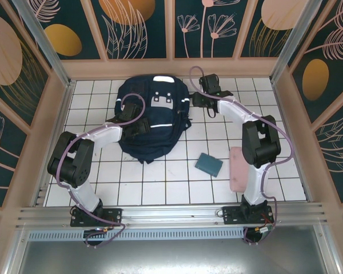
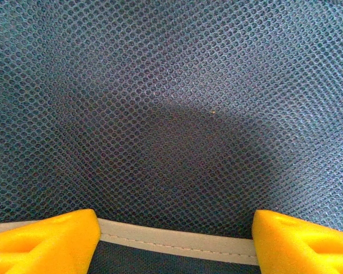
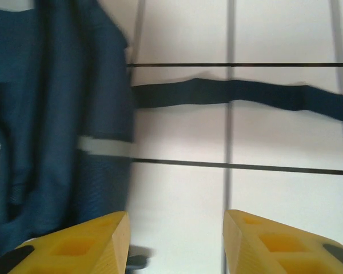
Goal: Pack the student bag
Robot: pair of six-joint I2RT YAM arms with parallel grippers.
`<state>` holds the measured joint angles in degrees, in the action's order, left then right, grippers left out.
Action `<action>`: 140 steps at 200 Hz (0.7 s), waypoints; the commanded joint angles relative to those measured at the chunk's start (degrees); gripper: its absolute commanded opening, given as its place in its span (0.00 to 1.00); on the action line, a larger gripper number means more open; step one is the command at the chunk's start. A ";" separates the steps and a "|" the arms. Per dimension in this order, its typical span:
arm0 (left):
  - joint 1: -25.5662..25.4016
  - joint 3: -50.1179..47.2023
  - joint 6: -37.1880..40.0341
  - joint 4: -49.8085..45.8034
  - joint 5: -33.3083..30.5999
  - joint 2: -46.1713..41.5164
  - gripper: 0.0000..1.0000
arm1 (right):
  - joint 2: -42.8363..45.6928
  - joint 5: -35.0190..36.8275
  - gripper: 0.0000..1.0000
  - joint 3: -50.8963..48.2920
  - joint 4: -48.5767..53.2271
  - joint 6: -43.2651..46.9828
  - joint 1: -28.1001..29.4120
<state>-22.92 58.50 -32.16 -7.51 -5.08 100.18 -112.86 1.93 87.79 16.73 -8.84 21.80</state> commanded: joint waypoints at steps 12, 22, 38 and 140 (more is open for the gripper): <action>0.81 -1.73 1.05 -6.99 -0.37 2.61 0.73 | -1.92 -12.93 0.47 3.94 3.26 1.33 3.09; 0.77 -1.64 1.20 -6.91 -0.15 2.39 0.72 | -2.68 -15.09 0.46 4.67 3.67 -0.06 3.01; 0.77 -1.55 1.40 -6.74 0.45 2.04 0.72 | -3.49 -18.09 0.45 4.94 2.39 -3.49 2.65; 0.77 4.24 4.26 -5.34 6.08 -7.09 0.66 | -16.29 -28.28 0.60 16.64 12.72 14.65 1.46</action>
<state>-22.41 60.38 -28.93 -11.73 -1.43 95.59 -127.04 -22.83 101.80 24.34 -0.73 23.55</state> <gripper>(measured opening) 0.662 0.567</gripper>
